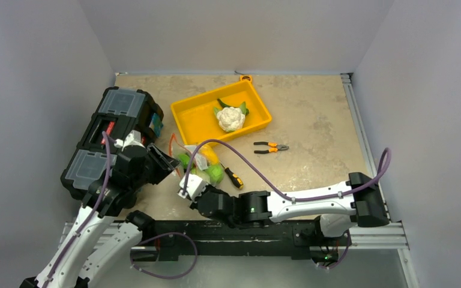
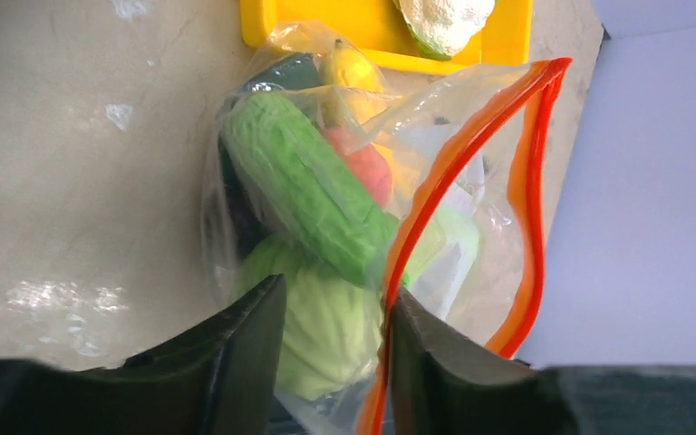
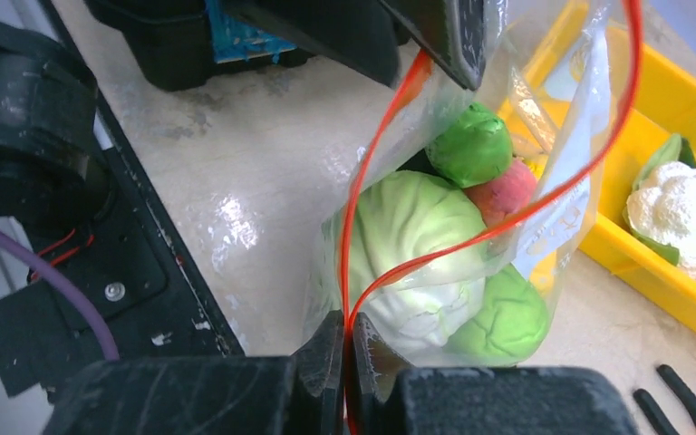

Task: Place the food in the zip-top bag and seal the zipper
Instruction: Adjust the zipper food storage bag at the center of the board.

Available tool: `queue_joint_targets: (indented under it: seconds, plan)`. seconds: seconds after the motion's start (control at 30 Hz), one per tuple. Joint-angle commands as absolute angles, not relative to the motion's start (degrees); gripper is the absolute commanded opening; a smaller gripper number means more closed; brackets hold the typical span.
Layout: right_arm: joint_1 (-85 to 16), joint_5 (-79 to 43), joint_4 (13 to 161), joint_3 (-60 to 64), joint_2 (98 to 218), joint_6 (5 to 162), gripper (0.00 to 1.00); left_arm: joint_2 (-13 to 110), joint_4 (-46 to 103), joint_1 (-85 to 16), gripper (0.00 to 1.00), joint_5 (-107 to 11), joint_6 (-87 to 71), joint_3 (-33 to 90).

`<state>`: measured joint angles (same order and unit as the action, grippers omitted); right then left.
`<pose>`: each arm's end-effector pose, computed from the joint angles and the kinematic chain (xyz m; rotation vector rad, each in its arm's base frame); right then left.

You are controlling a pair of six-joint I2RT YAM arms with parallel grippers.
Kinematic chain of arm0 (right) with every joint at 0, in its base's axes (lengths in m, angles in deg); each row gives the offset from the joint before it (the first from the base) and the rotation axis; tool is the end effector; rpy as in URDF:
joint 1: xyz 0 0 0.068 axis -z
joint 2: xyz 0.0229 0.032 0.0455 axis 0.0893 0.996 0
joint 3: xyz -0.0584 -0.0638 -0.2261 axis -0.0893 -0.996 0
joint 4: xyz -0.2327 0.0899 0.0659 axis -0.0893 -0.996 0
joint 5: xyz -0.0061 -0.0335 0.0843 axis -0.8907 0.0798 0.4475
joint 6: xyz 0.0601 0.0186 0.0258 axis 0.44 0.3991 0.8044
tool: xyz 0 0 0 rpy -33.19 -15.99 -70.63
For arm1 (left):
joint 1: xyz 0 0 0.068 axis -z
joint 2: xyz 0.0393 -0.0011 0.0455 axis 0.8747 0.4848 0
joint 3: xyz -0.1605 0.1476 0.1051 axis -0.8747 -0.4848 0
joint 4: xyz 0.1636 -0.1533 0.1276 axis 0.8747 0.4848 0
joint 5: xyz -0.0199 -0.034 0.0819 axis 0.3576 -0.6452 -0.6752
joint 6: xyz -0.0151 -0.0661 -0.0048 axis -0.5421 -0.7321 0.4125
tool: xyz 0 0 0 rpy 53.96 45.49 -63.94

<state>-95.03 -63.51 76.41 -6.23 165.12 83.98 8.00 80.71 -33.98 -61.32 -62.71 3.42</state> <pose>0.0339 0.3595 0.2551 -1.0227 1.7411 0.3878 0.1396 -0.0656 0.2779 -0.8398 2.1887 -0.7619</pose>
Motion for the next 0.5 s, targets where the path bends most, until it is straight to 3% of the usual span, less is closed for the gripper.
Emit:
queue_joint_targets:
  seconds: [0.0, 0.1, 0.17, 0.3, 0.47]
  plan:
    - [-90.06, -50.96, 86.36, -10.32, 158.77, 77.09, 0.00, 4.00, 81.91, -33.93, 0.52, -63.50, -46.78, 6.29]
    - [-87.28, -42.83, 87.57, -12.66, 156.81, 73.43, 0.00, -0.08, 81.74, -33.93, 0.65, -61.09, -37.35, 7.03]
    - [-86.95, -41.56, 88.39, -13.19, 155.63, 71.08, 0.00, -2.10, 81.37, -33.94, 0.69, -59.12, -31.28, 8.03]
    - [-85.45, -37.49, 89.83, -14.88, 153.23, 67.33, 0.00, -4.22, 78.80, -33.98, 0.71, -54.29, -19.47, 10.03]
    - [-83.26, -30.09, 90.05, -15.58, 151.92, 63.25, 0.00, -4.94, 70.48, -33.93, 0.73, -38.56, -3.43, 9.30]
